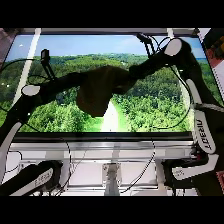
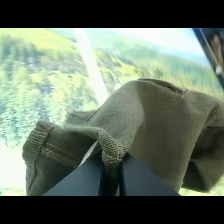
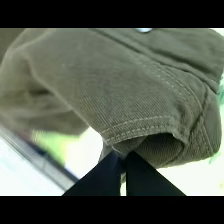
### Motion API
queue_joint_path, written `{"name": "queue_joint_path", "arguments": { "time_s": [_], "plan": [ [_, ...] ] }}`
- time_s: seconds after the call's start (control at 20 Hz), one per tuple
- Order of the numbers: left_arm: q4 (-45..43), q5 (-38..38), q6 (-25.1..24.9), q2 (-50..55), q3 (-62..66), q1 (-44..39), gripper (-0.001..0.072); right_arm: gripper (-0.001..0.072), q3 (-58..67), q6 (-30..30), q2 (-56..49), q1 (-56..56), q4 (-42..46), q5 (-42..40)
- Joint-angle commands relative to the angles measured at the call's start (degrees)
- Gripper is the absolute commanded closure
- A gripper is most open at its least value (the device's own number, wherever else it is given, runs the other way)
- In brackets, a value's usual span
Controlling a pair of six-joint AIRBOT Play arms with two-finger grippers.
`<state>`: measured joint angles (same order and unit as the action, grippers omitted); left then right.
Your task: Fold the clothes and pants, and hang the long-sleeved shirts on hangers.
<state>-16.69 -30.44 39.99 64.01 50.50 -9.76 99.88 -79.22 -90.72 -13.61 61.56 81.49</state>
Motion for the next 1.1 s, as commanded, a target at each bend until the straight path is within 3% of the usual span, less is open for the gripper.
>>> {"name": "queue_joint_path", "arguments": {
  "time_s": [0.0,0.1,0.2,0.3,0.45,0.5,0.55,0.6,0.7,0.9,0.95,1.0,1.05],
  "plan": [
    [-6.6,3.3,-0.2,-2.1,0.1,-3.4,0.0698,0.0688,0.0,-0.1,3.3,0.0,2.8,10.9],
    [-8.3,8.4,-0.2,-1.7,0.1,-5.2,0.0697,0.0688,0.0,-0.2,3.1,0.0,6.9,8.4],
    [-8.2,15.1,-0.2,-0.7,0.1,-6.6,0.0696,0.0688,0.0,-0.2,3.1,0.0,10.7,0.1],
    [-8.2,22.0,-0.2,1.0,0.1,-7.8,0.0695,0.0688,0.0,0.2,2.7,0.0,14.0,-13.9],
    [-8.2,32.9,-0.2,5.0,0.1,-9.7,0.0693,0.0666,0.0,0.0,0.3,0.0,17.7,-43.7],
    [-8.2,37.1,-0.2,6.5,0.1,-10.2,0.0691,0.0501,0.0,0.0,-0.8,0.0,17.7,-54.1],
    [-8.2,42.1,-0.2,8.1,0.1,-10.6,0.0673,0.022,0.0,0.0,-1.7,0.0,17.0,-63.1],
    [-8.2,45.3,-0.2,9.0,0.1,-10.5,0.0591,0.0185,0.0,-0.2,-2.3,0.0,15.6,-68.2],
    [-8.2,49.2,-0.2,9.6,0.1,-10.0,0.0308,0.0199,0.0,-0.2,-2.3,0.2,14.8,-66.9],
    [-8.2,49.9,-0.2,8.3,0.1,-9.2,0.0286,0.0227,0.0,-0.2,-2.3,1.9,17.0,-50.5],
    [-8.2,49.7,-0.2,7.9,0.1,-9.2,0.0287,0.0335,0.0,-0.2,-2.3,2.6,17.0,-46.2],
    [-8.2,49.6,-0.2,7.5,0.1,-9.2,0.0307,0.0549,0.0,-0.2,-2.3,3.4,17.1,-42.2],
    [-8.2,48.7,-0.2,7.0,0.1,-9.2,0.0452,0.0677,0.0,-0.2,-2.3,4.1,17.1,-38.7]
  ]
}}
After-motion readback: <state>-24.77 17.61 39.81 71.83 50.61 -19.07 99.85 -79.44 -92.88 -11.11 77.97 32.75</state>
